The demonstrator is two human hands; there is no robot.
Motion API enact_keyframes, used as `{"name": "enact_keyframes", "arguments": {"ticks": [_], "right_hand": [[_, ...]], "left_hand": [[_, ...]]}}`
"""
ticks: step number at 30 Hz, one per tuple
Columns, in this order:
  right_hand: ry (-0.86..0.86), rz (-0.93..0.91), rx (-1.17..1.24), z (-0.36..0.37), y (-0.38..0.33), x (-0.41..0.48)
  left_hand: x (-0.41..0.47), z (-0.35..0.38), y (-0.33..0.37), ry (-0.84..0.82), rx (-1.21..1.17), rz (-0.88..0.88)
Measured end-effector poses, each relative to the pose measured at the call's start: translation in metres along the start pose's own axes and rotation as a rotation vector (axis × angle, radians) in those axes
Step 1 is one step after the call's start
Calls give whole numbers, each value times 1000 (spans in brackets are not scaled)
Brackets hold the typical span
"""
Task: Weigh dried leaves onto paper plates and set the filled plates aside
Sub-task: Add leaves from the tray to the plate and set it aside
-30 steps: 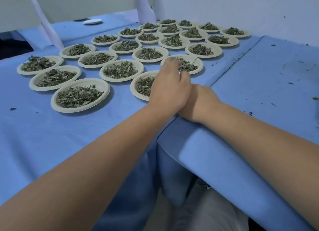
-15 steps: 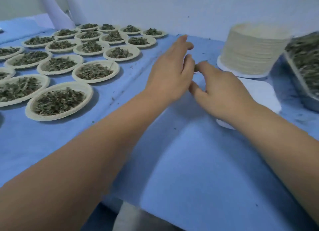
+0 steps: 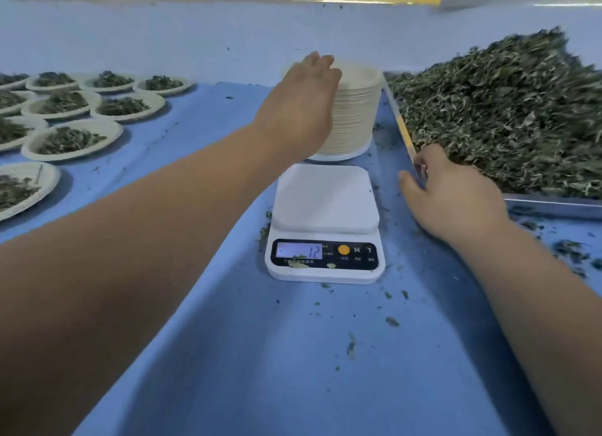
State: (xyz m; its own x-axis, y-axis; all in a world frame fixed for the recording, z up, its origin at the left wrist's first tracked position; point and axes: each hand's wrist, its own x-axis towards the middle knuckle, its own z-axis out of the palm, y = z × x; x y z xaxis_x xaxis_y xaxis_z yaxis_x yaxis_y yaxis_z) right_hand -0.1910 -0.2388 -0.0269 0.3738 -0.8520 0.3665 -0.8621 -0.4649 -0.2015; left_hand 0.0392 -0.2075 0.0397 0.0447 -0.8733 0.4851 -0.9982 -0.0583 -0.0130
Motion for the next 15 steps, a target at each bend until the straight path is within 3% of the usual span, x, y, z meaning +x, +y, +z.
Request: {"name": "enact_keyframes", "arguments": {"ticks": [5,15], "right_hand": [[-2,-18,-68,4,-1,0],[24,-44,-74,10,1,1]], "left_hand": [[18,1,0,-111,146,-57],[29,-6,-8,-156,382,184]]}}
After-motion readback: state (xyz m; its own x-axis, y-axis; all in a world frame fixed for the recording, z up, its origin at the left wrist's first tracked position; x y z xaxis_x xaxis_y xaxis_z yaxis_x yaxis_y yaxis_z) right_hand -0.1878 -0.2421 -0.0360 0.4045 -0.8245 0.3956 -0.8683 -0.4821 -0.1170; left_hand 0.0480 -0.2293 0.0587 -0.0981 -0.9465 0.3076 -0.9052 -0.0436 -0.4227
